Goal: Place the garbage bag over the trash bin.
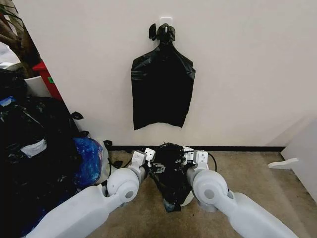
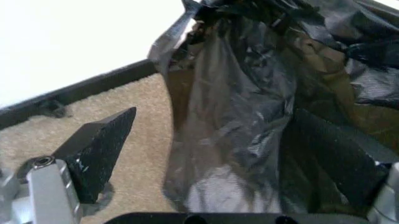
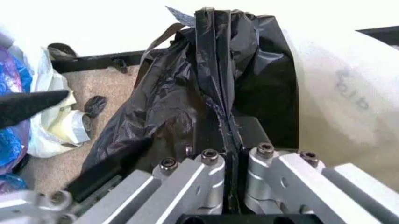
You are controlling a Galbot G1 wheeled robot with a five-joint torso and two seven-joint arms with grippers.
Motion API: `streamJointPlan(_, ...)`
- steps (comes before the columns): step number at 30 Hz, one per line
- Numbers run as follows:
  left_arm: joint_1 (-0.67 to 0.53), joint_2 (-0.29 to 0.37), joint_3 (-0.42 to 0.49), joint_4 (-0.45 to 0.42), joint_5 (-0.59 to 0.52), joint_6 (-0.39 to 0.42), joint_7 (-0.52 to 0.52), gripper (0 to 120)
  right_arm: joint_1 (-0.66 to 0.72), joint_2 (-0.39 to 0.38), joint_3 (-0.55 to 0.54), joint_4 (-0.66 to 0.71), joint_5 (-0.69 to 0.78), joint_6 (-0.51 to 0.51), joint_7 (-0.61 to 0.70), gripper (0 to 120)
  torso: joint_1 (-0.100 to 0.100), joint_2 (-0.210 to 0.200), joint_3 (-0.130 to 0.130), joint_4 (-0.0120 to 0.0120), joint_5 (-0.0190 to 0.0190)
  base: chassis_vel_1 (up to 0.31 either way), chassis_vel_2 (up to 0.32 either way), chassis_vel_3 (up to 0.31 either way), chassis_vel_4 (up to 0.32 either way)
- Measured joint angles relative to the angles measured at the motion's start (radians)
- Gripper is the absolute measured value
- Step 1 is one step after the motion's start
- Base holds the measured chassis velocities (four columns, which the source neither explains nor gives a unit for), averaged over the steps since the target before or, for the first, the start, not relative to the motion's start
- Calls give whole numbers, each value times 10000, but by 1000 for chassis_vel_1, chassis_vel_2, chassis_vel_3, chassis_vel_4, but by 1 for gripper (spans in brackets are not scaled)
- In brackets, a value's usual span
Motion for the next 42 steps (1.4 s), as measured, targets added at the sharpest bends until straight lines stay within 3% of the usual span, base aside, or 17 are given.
streamJointPlan(18,-412,-1203,176,1050,-1411,173,-1473,100,-178,-244,152,34,54,-13,-47,0,0,0,0,-1,1,0,0,0,0)
streamJointPlan(33,-347,-1778,119,1729,-1687,174,-1696,97,-192,-318,141,60,114,-21,-58,0,0,0,0,-1,1,0,0,0,0)
streamJointPlan(42,-330,-2052,194,2035,-1718,128,-2125,66,-209,-346,138,39,122,-29,-101,0,0,0,0,-1,0,0,0,0,0)
